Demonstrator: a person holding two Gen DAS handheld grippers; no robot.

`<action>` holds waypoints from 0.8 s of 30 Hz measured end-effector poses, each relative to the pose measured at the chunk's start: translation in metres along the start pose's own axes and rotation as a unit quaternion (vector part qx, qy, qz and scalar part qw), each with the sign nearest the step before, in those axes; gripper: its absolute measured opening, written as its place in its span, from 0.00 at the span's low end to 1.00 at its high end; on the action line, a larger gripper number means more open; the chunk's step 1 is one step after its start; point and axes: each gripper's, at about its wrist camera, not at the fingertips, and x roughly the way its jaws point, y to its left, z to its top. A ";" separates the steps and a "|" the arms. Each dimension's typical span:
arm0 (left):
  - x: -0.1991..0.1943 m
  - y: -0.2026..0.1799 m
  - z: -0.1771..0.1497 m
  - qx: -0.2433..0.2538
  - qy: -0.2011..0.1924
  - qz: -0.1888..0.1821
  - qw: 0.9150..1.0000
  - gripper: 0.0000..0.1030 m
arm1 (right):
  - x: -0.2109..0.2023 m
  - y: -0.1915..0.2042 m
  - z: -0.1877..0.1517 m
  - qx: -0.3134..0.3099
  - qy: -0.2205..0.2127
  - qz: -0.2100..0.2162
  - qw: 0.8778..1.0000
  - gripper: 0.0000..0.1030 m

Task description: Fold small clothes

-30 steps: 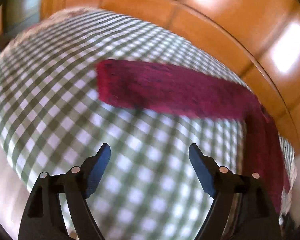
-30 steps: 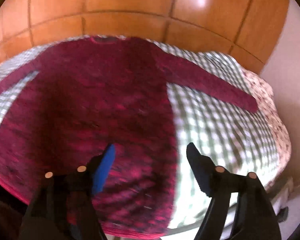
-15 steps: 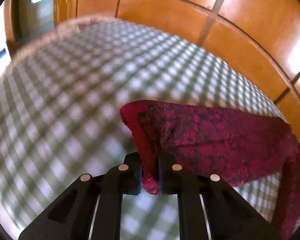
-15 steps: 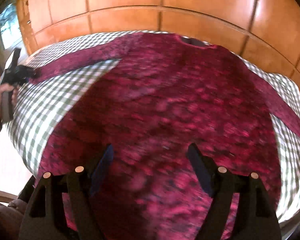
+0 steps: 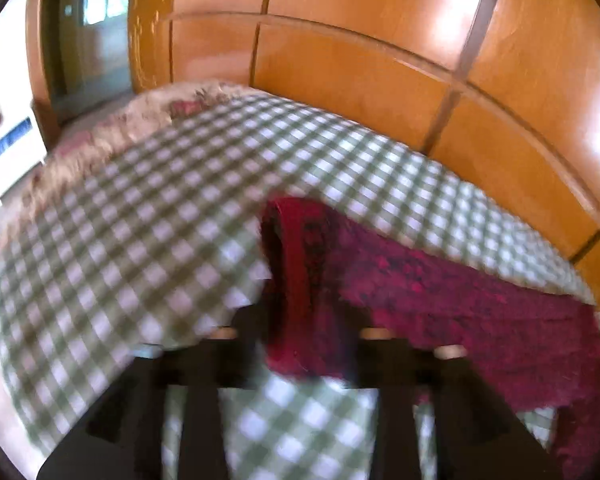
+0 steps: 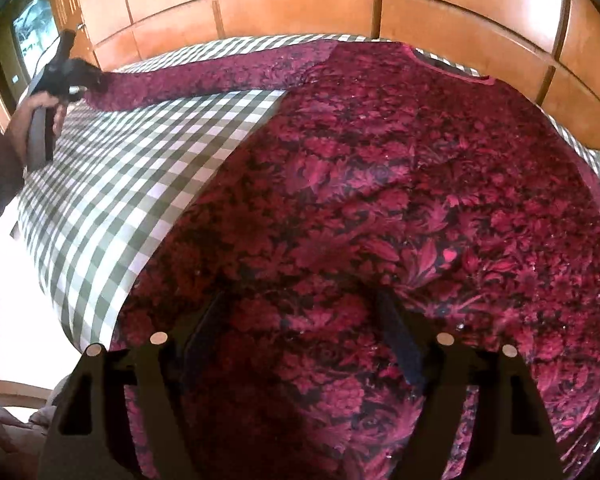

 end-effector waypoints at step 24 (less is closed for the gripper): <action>-0.123 -0.121 -0.262 0.188 0.268 -0.393 0.859 0.09 | -0.095 -0.204 -0.120 0.227 0.004 -0.179 0.957 0.75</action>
